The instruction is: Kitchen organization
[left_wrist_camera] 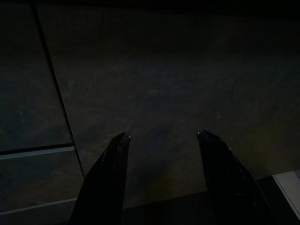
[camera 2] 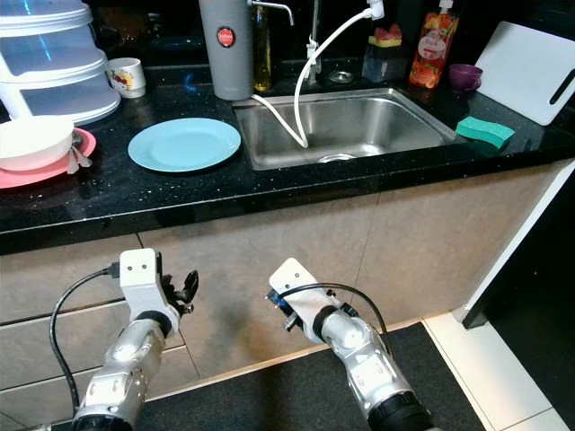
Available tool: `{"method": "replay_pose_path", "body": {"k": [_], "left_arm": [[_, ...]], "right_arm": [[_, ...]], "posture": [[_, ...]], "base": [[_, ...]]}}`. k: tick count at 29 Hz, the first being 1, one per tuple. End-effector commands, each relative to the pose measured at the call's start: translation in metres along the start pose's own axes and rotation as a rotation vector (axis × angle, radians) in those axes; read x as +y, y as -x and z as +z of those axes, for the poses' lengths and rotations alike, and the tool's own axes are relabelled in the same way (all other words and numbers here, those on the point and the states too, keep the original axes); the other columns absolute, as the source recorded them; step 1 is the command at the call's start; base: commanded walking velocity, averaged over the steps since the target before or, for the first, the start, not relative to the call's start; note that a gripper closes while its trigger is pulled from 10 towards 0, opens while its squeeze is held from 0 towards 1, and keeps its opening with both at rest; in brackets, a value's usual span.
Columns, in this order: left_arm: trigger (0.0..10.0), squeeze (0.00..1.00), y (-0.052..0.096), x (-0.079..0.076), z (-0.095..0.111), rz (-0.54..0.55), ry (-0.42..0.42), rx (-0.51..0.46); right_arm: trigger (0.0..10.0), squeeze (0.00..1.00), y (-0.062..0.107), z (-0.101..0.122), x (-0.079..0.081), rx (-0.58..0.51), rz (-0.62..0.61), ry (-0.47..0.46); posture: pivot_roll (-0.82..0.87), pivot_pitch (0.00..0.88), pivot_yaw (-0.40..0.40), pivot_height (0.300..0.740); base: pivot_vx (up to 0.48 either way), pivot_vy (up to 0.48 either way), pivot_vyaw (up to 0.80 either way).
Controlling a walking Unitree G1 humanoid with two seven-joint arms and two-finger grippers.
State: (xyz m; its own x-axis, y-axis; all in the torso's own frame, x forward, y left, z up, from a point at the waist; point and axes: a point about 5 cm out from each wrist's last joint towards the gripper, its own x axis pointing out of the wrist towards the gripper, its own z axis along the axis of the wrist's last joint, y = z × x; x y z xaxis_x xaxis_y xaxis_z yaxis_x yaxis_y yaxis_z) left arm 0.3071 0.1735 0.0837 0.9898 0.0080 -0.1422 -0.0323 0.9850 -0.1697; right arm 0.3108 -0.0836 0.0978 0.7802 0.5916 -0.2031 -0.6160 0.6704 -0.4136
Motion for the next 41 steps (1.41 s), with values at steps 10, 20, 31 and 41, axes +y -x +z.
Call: {"method": "replay_pose_path", "body": {"k": [10,20,31,41], "left_arm": [[10.0,0.0,-0.0002,0.0011,-0.0047,0.007,0.009,0.019],[10.0,0.0,-0.0008,0.0007,-0.0045,0.005,0.008,0.02],[10.0,0.0,-0.0008,0.0006,-0.0044,0.004,0.008,0.018],[10.0,0.0,-0.0002,0.0005,-0.0052,0.004,0.006,0.016]], "right_arm": [[10.0,0.0,0.0004,-0.0022,-0.0006,0.003,0.001,-0.015],[10.0,0.0,0.0002,-0.0021,-0.0011,0.003,0.001,-0.015],[10.0,0.0,-0.0001,-0.0023,-0.0011,0.004,0.001,-0.014],[10.0,0.0,0.0004,-0.0033,-0.0004,0.005,0.001,-0.014]], "posture": [[-0.09,0.079,0.001,0.74],[-0.09,0.078,0.002,0.74],[-0.09,0.073,0.001,0.74],[-0.1,0.052,-0.005,0.74]], "base": [[0.0,0.0,0.0],[0.0,0.0,0.0],[0.0,0.0,0.0],[0.0,0.0,0.0]]}}
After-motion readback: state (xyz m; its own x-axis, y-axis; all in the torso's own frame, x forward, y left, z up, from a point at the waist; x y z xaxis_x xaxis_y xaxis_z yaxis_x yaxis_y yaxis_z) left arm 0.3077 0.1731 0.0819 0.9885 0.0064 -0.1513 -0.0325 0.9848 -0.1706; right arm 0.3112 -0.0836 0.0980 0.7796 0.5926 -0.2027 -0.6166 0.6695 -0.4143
